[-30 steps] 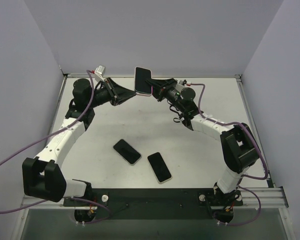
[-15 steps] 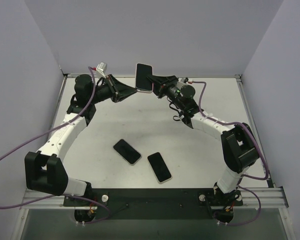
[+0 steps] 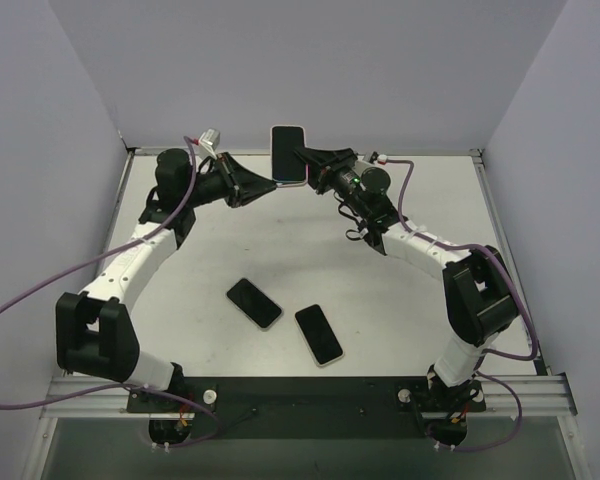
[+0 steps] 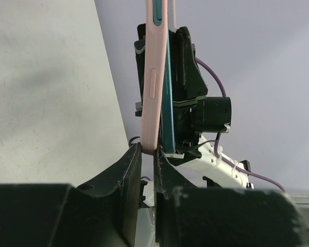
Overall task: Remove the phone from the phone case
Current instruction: Remove the phone case from the phone.
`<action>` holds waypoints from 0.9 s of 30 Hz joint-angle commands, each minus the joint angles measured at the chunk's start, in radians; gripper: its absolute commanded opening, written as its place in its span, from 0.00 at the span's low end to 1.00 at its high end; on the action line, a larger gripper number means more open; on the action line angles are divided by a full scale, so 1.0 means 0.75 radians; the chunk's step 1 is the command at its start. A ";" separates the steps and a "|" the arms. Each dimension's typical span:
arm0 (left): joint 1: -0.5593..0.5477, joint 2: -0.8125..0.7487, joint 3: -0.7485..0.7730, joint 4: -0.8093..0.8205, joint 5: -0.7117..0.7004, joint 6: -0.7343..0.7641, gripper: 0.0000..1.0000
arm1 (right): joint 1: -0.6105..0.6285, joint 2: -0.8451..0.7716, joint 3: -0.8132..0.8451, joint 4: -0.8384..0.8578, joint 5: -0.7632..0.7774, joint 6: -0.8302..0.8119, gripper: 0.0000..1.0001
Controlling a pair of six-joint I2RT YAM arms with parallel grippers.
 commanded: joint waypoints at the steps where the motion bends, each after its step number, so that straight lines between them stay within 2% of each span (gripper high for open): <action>1: -0.030 0.136 -0.016 -0.126 -0.255 0.029 0.00 | 0.191 -0.103 0.183 0.861 -0.429 0.124 0.00; 6: -0.027 0.166 0.001 -0.101 -0.255 0.022 0.01 | 0.201 -0.090 0.177 0.861 -0.425 0.130 0.00; 8: -0.027 0.171 -0.001 -0.081 -0.251 0.012 0.06 | 0.207 -0.082 0.167 0.861 -0.421 0.130 0.00; 19: -0.023 0.148 -0.081 0.195 -0.229 -0.119 0.23 | 0.230 -0.025 0.138 0.861 -0.402 0.144 0.00; 27: 0.007 0.103 -0.083 0.238 -0.206 -0.131 0.34 | 0.259 0.040 0.128 0.859 -0.402 0.152 0.00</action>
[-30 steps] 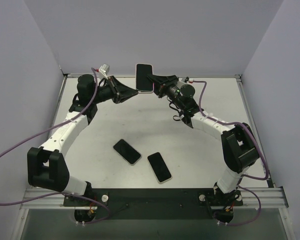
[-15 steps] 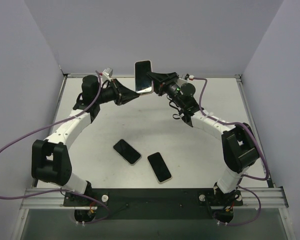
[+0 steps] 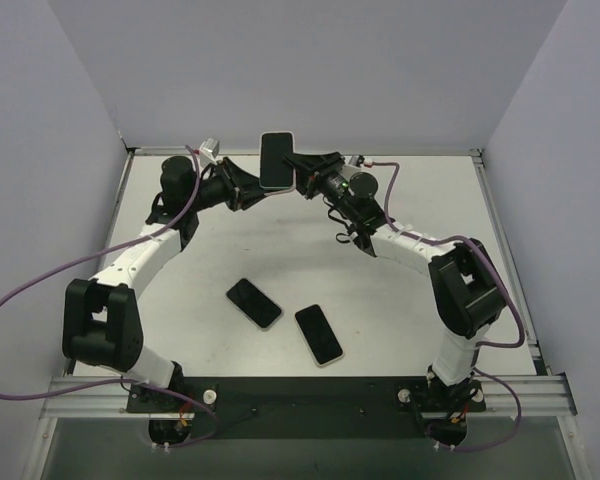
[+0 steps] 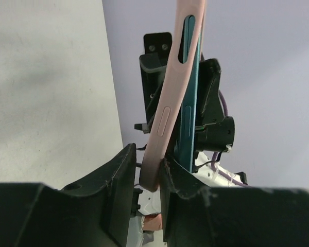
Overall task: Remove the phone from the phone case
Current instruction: Remove the phone case from the phone.
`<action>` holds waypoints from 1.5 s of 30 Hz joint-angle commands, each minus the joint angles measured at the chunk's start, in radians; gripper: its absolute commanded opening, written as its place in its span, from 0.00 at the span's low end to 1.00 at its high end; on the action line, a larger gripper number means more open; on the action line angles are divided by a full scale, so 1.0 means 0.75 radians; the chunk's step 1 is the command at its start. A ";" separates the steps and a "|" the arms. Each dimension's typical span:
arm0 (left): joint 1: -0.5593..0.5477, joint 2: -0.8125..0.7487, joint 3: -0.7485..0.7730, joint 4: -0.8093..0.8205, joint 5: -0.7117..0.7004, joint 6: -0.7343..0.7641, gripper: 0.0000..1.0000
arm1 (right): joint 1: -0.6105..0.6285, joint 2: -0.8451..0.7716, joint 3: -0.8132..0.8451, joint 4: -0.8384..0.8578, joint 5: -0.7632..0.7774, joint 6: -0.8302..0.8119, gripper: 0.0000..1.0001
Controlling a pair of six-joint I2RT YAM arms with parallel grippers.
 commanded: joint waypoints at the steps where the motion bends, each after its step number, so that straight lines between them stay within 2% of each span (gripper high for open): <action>1: -0.004 0.011 0.009 0.074 -0.197 -0.004 0.35 | 0.216 -0.051 0.107 0.764 -0.392 0.162 0.00; 6: 0.010 0.011 -0.009 0.135 -0.187 -0.036 0.31 | 0.240 -0.028 0.140 0.764 -0.400 0.160 0.00; 10: 0.015 0.023 -0.040 0.252 -0.162 -0.126 0.00 | 0.245 -0.006 0.103 0.764 -0.420 0.156 0.00; 14: 0.033 0.003 -0.052 0.240 -0.152 -0.118 0.00 | 0.216 -0.042 -0.013 0.728 -0.494 0.111 0.00; 15: 0.037 -0.015 -0.042 0.183 -0.150 -0.102 0.00 | 0.206 -0.059 -0.058 0.693 -0.514 0.085 0.03; 16: 0.043 -0.022 -0.036 0.157 -0.150 -0.072 0.00 | 0.191 -0.083 -0.097 0.648 -0.530 0.012 0.10; 18: 0.055 -0.038 -0.004 0.055 -0.148 -0.033 0.00 | 0.155 -0.165 -0.207 0.460 -0.561 -0.095 0.22; 19: 0.062 -0.042 0.007 0.018 -0.150 0.010 0.00 | 0.144 -0.195 -0.234 0.389 -0.567 -0.146 0.36; 20: 0.062 -0.044 0.019 -0.017 -0.148 0.031 0.00 | 0.120 -0.261 -0.265 0.206 -0.592 -0.282 0.42; 22: 0.068 -0.038 0.058 -0.134 -0.144 0.098 0.00 | 0.103 -0.341 -0.285 -0.014 -0.588 -0.442 0.54; 23: 0.072 -0.034 0.068 -0.177 -0.142 0.125 0.00 | 0.093 -0.422 -0.285 -0.264 -0.584 -0.607 0.57; 25: 0.074 -0.026 0.091 -0.275 -0.142 0.188 0.00 | 0.079 -0.504 -0.245 -0.552 -0.539 -0.806 0.62; 26: 0.078 -0.024 0.097 -0.304 -0.138 0.207 0.00 | 0.079 -0.573 -0.224 -0.820 -0.514 -0.894 0.64; 27: 0.076 -0.016 0.099 -0.340 -0.136 0.223 0.00 | 0.081 -0.602 -0.155 -0.957 -0.435 -1.094 0.64; 29: 0.076 -0.003 0.103 -0.369 -0.121 0.266 0.00 | 0.097 -0.678 -0.085 -1.305 -0.327 -1.279 0.65; 30: 0.076 0.005 0.105 -0.430 -0.119 0.286 0.00 | 0.140 -0.695 -0.046 -1.409 -0.265 -1.450 0.65; 32: 0.068 0.013 0.113 -0.482 -0.117 0.348 0.00 | 0.222 -0.715 0.109 -1.701 -0.008 -1.647 0.65; 33: 0.064 0.021 0.115 -0.526 -0.117 0.364 0.00 | 0.269 -0.709 0.158 -1.773 0.080 -1.729 0.65; 34: 0.049 0.023 0.117 -0.543 -0.117 0.389 0.00 | 0.370 -0.695 0.264 -1.835 0.267 -1.886 0.64; 35: 0.041 0.023 0.125 -0.559 -0.121 0.399 0.00 | 0.414 -0.656 0.309 -1.926 0.338 -1.946 0.64; 41: -0.030 0.013 0.121 -0.654 -0.158 0.422 0.00 | 0.673 -0.427 0.606 -2.081 0.706 -2.304 0.60; 45: -0.039 -0.013 0.105 -0.654 -0.136 0.407 0.00 | 0.748 -0.308 0.688 -2.095 0.848 -2.476 0.58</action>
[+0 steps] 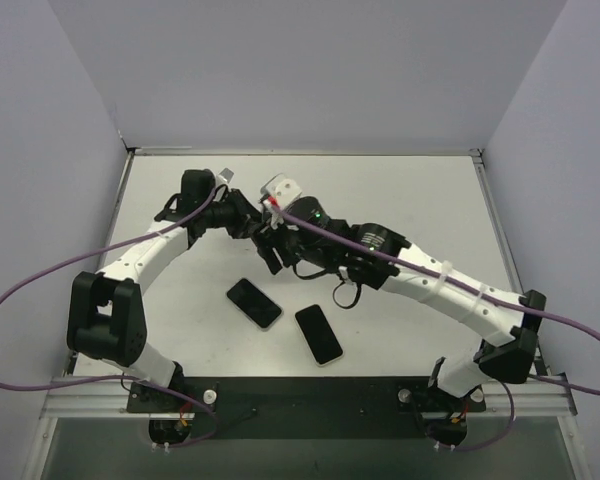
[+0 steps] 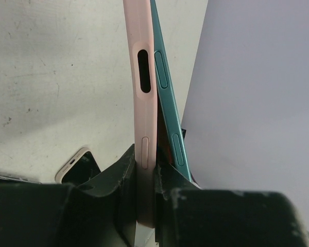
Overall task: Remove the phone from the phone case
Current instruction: Remove the phone case from the phone.
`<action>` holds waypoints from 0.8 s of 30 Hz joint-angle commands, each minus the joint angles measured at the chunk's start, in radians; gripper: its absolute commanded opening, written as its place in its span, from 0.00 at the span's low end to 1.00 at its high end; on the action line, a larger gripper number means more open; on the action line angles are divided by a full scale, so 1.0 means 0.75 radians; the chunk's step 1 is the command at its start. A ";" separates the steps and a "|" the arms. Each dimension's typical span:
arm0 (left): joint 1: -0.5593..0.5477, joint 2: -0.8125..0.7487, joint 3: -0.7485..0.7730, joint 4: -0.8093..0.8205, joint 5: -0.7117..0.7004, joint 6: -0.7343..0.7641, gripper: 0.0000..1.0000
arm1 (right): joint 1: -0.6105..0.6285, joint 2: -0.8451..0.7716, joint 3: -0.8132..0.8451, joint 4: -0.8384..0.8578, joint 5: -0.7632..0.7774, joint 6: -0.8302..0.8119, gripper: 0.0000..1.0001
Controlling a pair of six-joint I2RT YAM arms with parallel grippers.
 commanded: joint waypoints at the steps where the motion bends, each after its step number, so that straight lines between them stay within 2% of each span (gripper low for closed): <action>1: -0.007 -0.055 0.063 0.028 0.032 -0.015 0.00 | 0.057 0.125 0.081 -0.153 0.305 -0.339 0.58; 10: -0.011 -0.079 0.069 0.001 0.050 -0.023 0.00 | 0.055 0.245 0.122 -0.142 0.418 -0.491 0.55; 24: -0.021 -0.118 0.055 0.005 0.048 -0.042 0.00 | -0.053 0.307 0.146 -0.046 0.332 -0.509 0.53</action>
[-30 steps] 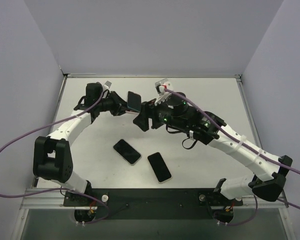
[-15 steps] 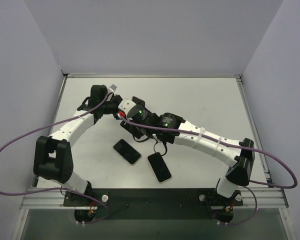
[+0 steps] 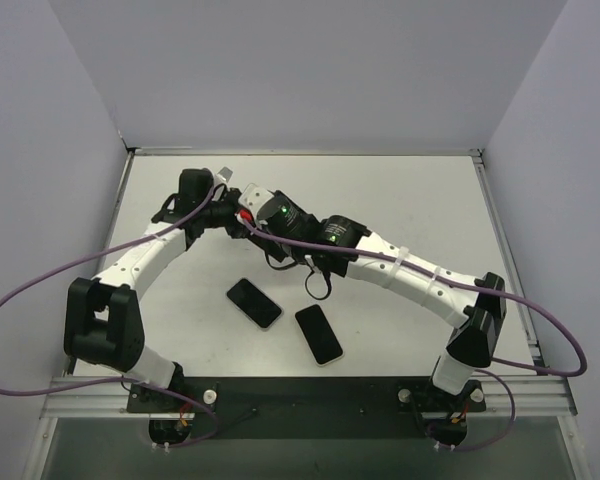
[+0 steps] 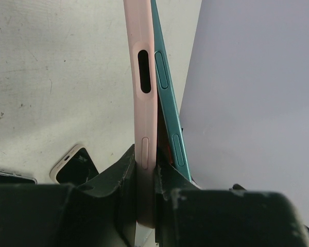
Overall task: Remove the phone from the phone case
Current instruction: Remove the phone case from the phone.
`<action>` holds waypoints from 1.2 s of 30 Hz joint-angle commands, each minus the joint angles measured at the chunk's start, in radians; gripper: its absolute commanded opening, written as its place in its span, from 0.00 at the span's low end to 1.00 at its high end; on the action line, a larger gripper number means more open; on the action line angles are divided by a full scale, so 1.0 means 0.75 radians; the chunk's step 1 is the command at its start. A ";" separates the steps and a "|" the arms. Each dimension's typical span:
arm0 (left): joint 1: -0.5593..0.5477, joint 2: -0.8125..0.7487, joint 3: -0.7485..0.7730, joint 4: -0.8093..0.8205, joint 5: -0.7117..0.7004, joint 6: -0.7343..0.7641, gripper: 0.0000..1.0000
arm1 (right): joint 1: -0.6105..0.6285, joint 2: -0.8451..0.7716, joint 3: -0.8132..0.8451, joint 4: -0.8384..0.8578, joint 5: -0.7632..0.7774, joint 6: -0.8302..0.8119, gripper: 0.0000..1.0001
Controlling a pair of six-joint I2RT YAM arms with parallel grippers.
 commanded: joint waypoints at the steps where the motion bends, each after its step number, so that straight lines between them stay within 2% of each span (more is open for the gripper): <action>1: -0.007 -0.081 0.055 0.044 0.038 -0.037 0.00 | -0.052 0.035 0.059 0.038 0.012 -0.044 0.53; 9: -0.011 -0.079 0.055 0.046 0.042 -0.045 0.00 | -0.073 0.080 0.106 0.038 -0.047 -0.065 0.52; 17: -0.015 -0.079 0.065 0.058 0.053 -0.057 0.00 | -0.077 0.145 0.094 0.111 0.034 -0.102 0.50; 23: -0.015 -0.077 0.051 0.044 0.059 -0.041 0.00 | -0.083 0.121 0.008 0.269 0.120 -0.126 0.42; 34: -0.015 -0.081 0.063 0.056 0.069 -0.043 0.00 | -0.108 0.190 -0.023 0.277 0.133 -0.171 0.37; 35: -0.017 -0.082 0.065 0.056 0.071 -0.047 0.00 | -0.106 0.192 -0.029 0.279 0.127 -0.169 0.35; 36: -0.015 -0.084 0.067 0.056 0.073 -0.047 0.00 | -0.108 0.198 -0.037 0.287 0.118 -0.167 0.29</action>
